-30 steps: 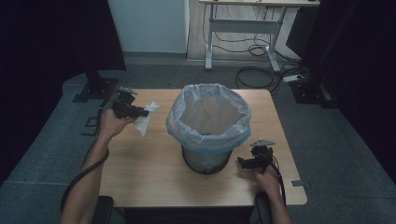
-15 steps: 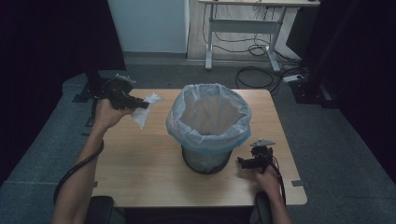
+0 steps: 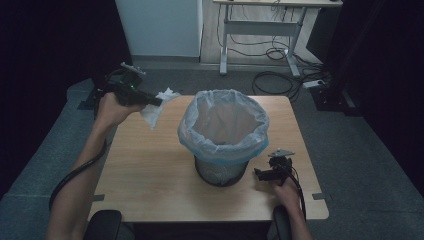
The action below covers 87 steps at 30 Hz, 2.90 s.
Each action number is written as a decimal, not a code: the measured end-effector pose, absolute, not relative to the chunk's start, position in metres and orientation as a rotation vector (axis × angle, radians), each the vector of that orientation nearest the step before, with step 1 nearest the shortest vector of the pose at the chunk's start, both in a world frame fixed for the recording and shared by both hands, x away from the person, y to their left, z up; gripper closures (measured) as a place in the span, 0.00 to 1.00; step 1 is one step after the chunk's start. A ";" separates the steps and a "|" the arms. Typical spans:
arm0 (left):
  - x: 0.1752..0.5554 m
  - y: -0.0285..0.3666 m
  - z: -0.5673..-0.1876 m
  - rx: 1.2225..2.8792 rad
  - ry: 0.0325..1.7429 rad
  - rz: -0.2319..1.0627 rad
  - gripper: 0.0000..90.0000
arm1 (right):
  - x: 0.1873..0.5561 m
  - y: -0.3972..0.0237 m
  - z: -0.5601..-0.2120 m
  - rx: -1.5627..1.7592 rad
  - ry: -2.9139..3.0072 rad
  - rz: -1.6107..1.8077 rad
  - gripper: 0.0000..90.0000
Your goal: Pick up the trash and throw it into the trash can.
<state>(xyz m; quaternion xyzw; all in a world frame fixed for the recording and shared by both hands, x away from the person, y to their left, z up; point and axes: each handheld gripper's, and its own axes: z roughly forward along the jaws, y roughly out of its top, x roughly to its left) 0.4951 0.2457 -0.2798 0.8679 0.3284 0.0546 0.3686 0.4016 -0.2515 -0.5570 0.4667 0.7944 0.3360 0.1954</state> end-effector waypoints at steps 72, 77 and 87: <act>0.467 0.065 -0.271 2.351 0.407 0.090 0.17 | 0.401 -0.251 -0.557 1.305 2.229 0.945 0.00; 0.466 0.075 -0.266 2.327 0.421 0.101 0.14 | 0.401 -0.251 -0.557 1.305 2.229 0.945 0.00; 0.465 0.100 -0.261 2.300 0.471 0.168 0.02 | 0.401 -0.251 -0.557 1.305 2.229 0.944 0.00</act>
